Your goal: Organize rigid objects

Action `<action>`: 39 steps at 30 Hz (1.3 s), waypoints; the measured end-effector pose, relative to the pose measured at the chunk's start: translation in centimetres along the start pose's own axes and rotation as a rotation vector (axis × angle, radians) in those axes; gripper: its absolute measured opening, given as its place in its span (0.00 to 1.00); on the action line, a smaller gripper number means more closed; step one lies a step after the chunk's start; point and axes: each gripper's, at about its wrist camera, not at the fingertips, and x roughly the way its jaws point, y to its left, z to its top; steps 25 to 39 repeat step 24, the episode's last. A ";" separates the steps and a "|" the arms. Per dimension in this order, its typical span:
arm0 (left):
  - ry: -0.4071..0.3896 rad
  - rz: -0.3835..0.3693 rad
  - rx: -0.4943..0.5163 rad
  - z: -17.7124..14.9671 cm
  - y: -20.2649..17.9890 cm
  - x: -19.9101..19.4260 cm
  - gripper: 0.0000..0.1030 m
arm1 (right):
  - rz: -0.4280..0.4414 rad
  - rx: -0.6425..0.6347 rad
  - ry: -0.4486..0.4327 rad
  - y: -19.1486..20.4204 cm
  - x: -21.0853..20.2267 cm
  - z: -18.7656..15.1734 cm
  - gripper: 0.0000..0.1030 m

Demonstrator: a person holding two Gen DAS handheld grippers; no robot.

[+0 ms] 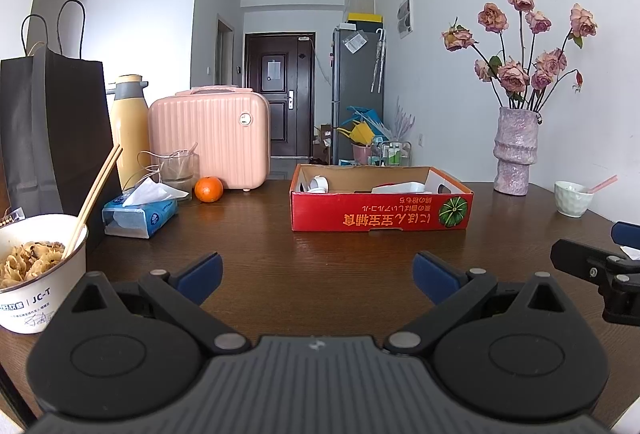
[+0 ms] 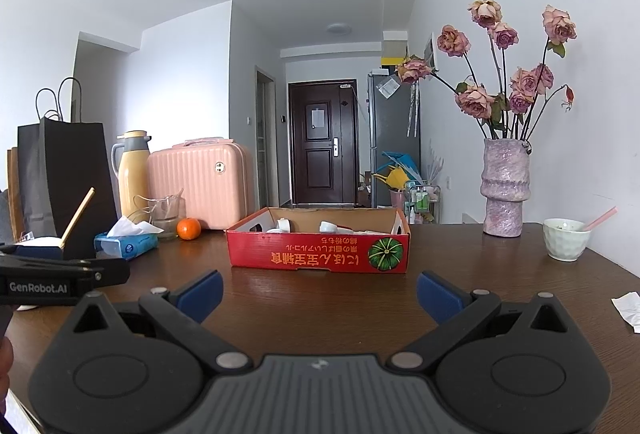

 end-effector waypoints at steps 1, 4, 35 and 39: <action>-0.001 -0.001 0.000 0.0 0.0 0.0 1.00 | 0.000 0.000 0.000 0.0 0.0 0.0 1.00; -0.001 -0.006 0.003 0.0 -0.1 0.0 1.00 | 0.003 0.000 0.001 0.1 0.0 -0.1 1.00; 0.014 -0.016 0.018 -0.4 -0.1 0.4 1.00 | 0.003 -0.002 0.006 0.3 0.2 -0.3 1.00; 0.014 -0.016 0.018 -0.4 -0.1 0.4 1.00 | 0.003 -0.002 0.006 0.3 0.2 -0.3 1.00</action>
